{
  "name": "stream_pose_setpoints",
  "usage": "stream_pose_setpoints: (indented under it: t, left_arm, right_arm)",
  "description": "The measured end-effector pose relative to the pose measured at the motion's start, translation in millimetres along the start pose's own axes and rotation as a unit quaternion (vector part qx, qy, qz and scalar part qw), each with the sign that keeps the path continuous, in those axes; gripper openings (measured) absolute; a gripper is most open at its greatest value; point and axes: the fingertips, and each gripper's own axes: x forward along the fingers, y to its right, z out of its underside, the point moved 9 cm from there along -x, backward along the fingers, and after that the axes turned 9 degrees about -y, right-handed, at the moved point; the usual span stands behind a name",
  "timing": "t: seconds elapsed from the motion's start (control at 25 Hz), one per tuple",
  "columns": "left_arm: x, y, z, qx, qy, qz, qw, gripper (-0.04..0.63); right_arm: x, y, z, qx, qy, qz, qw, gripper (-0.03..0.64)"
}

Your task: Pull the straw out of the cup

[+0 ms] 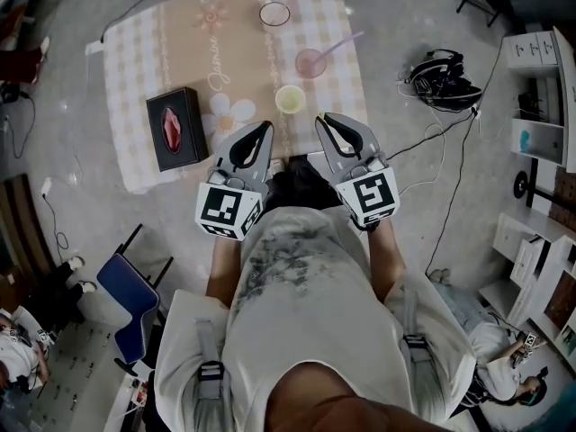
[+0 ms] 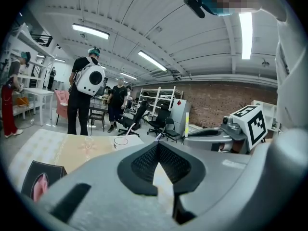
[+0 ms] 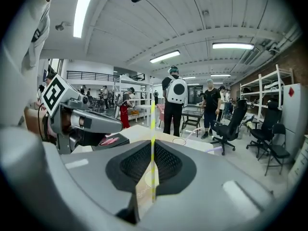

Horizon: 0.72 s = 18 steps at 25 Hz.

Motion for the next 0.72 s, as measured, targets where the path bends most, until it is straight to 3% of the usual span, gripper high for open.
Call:
stream_pose_setpoints:
  t: [0.72]
  left_arm:
    - [-4,7,4,0.004,-0.003,0.005,1.0000,0.005]
  right_arm:
    - [-12,-5,2,0.023,0.005,-0.015,1.000,0.028]
